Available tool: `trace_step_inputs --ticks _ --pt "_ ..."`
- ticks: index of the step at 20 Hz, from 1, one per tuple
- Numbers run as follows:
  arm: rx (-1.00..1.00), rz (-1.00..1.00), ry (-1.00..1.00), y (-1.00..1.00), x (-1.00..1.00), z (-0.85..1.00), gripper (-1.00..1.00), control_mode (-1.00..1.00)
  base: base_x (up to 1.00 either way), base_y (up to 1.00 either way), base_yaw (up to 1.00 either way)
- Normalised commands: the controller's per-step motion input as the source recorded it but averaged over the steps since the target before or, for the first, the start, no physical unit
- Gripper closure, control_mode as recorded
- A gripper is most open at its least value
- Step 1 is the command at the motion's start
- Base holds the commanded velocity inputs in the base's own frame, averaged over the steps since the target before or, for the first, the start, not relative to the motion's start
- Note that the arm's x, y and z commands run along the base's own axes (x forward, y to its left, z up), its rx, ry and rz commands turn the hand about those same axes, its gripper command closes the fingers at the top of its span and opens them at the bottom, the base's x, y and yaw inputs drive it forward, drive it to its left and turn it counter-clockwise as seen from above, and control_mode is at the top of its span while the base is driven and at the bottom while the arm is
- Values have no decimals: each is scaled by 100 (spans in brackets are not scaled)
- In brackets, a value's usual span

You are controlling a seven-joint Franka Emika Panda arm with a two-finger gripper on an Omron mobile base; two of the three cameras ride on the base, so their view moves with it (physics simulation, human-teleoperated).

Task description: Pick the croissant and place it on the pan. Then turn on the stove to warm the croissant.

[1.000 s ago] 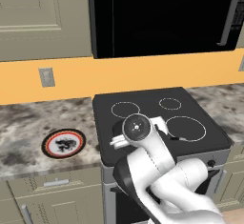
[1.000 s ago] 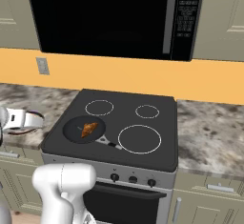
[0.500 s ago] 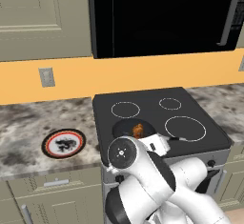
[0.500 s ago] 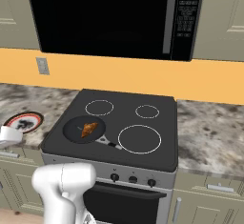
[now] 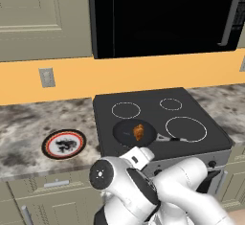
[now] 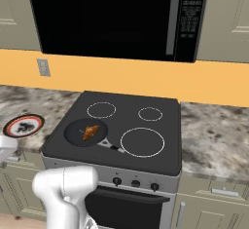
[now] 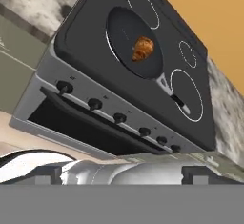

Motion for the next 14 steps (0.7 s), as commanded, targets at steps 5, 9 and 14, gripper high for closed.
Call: trace_step_inputs --ticks 5,9,14 --pt "-19 22 9 32 12 -43 -100 -100 0 0 0" --pt "-17 22 11 18 11 -44 -100 -100 0 0 0" --pt "-11 18 14 5 27 -42 -100 -100 0 0 0"
